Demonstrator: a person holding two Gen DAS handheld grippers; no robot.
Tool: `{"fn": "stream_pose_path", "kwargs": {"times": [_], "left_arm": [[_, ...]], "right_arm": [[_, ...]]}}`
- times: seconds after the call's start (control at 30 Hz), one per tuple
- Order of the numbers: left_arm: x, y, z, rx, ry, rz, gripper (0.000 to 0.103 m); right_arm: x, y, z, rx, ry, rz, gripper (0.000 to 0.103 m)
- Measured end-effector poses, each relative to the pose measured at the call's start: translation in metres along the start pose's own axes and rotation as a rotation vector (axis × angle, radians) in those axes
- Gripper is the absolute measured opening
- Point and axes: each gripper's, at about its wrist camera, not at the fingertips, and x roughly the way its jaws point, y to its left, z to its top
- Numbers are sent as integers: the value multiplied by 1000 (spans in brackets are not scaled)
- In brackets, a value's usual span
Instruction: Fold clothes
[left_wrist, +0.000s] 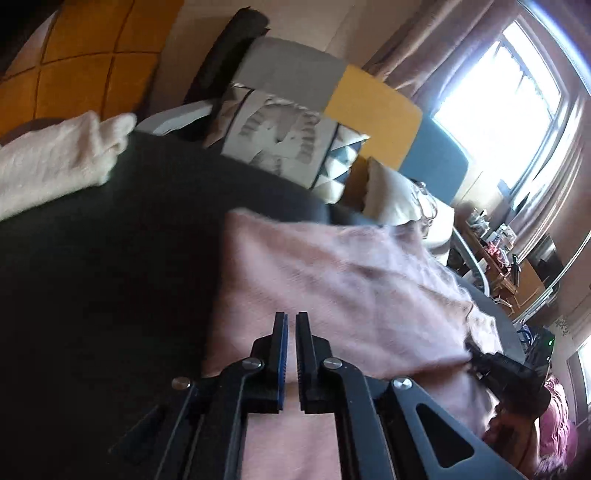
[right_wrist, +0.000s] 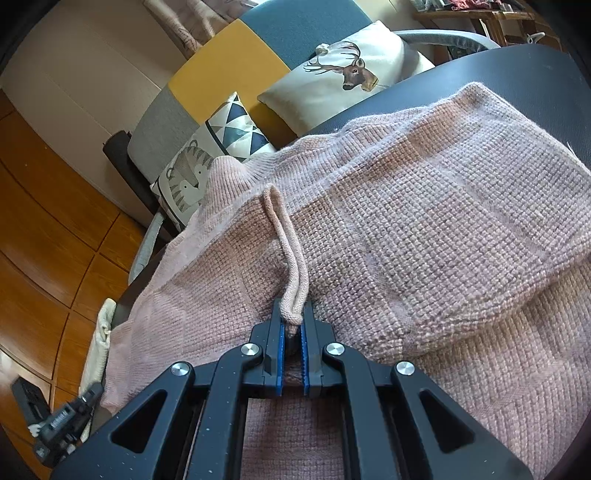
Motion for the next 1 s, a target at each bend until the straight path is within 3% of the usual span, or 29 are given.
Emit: {"fn": "stream_pose_path", "kwargs": {"times": [0.13, 0.27, 0.33, 0.4, 0.47, 0.53, 0.63, 0.73, 0.8, 0.9, 1.0], "left_arm": [[37, -17, -2, 87, 67, 93, 6], [37, -10, -6, 67, 36, 50, 6], [38, -3, -6, 34, 36, 12, 6], [38, 2, -6, 11, 33, -11, 6], [38, 2, -6, 5, 32, -17, 6], [39, -1, -6, 16, 28, -7, 6], [39, -2, -6, 21, 26, -2, 6], [39, 0, -6, 14, 25, -12, 6], [38, -1, -7, 17, 22, -9, 6], [38, 0, -7, 19, 21, -10, 6], [38, 2, -7, 9, 21, -24, 6]], "right_arm": [[-1, -2, 0, 10, 2, 10, 4], [-4, -4, 3, 24, 25, 32, 5], [-12, 5, 5, -14, 34, -6, 12], [-32, 27, -1, -83, -24, -84, 18], [-48, 56, -11, -161, -81, -43, 21], [-49, 96, -24, -285, -76, 17, 23], [-12, 149, -50, -426, 116, 113, 23], [21, 174, -71, -441, 203, 156, 23], [34, 178, -75, -466, 228, 130, 23], [33, 158, -68, -449, 227, 84, 4], [18, 130, -51, -416, 179, 16, 4]]}}
